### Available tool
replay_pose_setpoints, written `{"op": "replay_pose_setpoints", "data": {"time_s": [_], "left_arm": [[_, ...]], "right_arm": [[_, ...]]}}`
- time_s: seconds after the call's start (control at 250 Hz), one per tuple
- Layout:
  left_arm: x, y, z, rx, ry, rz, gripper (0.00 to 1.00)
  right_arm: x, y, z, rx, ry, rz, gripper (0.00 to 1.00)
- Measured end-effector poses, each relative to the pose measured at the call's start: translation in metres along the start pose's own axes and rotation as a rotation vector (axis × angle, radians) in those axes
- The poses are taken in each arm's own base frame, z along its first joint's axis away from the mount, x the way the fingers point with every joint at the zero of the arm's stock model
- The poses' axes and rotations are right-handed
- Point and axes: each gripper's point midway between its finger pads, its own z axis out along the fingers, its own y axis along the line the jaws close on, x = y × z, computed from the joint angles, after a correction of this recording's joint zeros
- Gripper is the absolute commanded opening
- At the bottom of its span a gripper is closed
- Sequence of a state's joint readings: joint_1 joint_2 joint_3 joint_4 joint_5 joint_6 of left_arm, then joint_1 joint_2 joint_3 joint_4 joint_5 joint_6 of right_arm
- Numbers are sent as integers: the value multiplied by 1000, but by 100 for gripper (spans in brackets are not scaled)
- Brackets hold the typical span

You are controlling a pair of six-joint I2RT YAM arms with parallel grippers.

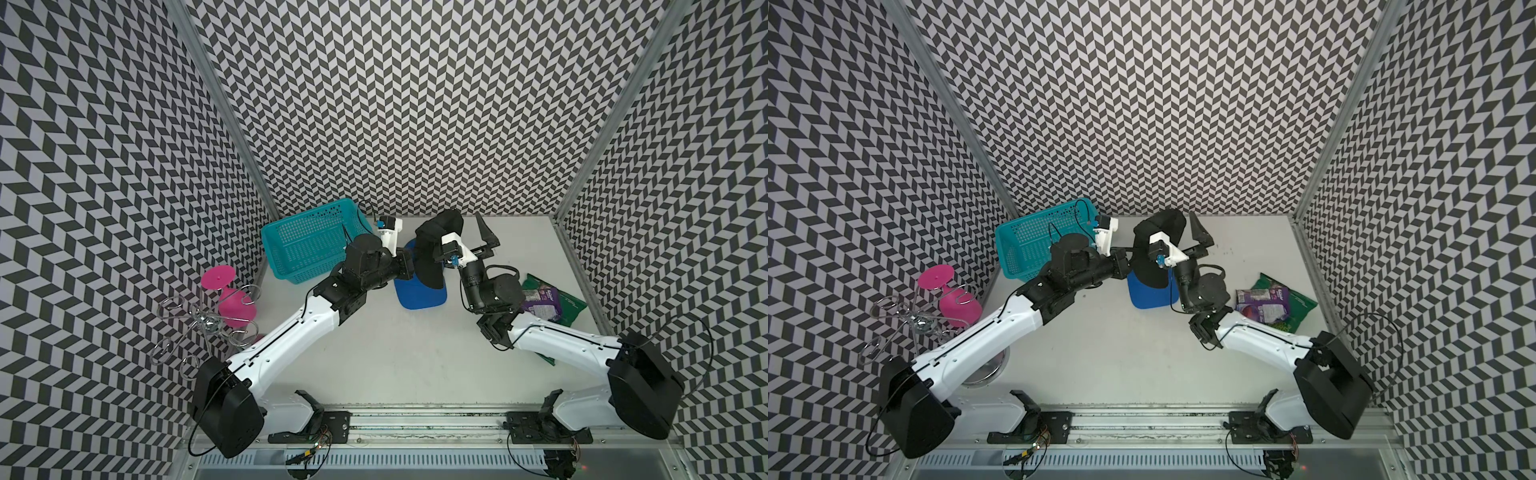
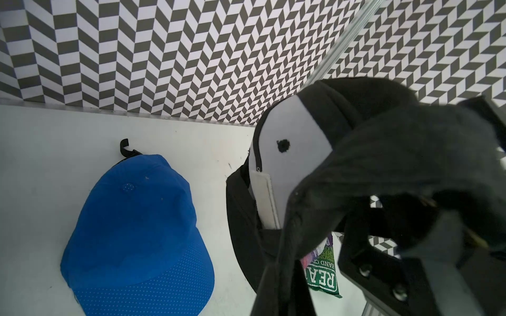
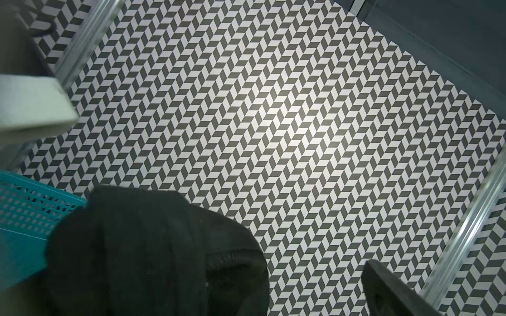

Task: Turn the baseball cap inside out
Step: Turn over the baseball cap.

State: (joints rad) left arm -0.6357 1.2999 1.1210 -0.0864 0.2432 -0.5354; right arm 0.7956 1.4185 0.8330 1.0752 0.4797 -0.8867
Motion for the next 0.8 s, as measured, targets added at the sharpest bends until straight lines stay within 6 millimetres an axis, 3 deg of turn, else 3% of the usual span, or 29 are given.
{"op": "replay_pose_setpoints", "data": {"time_s": [0.292, 0.661, 0.801], "left_arm": [[7, 9, -2, -70, 49, 152, 0], [15, 22, -6, -150, 138, 406, 0], [21, 26, -5, -164, 175, 453, 0]], "right_arm": [[1, 14, 9, -74, 36, -43, 100], [29, 12, 21, -184, 206, -28, 100], [33, 23, 14, -265, 233, -29, 85]]}}
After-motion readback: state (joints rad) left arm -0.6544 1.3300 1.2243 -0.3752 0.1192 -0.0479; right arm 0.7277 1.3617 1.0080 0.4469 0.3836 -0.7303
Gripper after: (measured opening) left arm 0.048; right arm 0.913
